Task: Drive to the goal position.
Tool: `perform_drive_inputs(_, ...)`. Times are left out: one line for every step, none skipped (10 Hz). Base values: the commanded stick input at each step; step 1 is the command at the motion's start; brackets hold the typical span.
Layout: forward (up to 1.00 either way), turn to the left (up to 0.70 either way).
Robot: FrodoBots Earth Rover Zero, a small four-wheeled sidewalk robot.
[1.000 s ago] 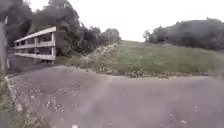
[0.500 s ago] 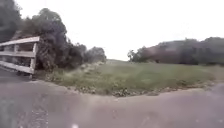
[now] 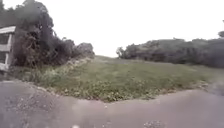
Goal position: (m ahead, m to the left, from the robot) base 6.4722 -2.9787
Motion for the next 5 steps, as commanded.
perform_drive_inputs(0.00,-0.69)
perform_drive_inputs(0.00,-0.69)
perform_drive_inputs(0.00,-0.69)
perform_drive_inputs(0.00,-0.69)
perform_drive_inputs(0.00,-0.69)
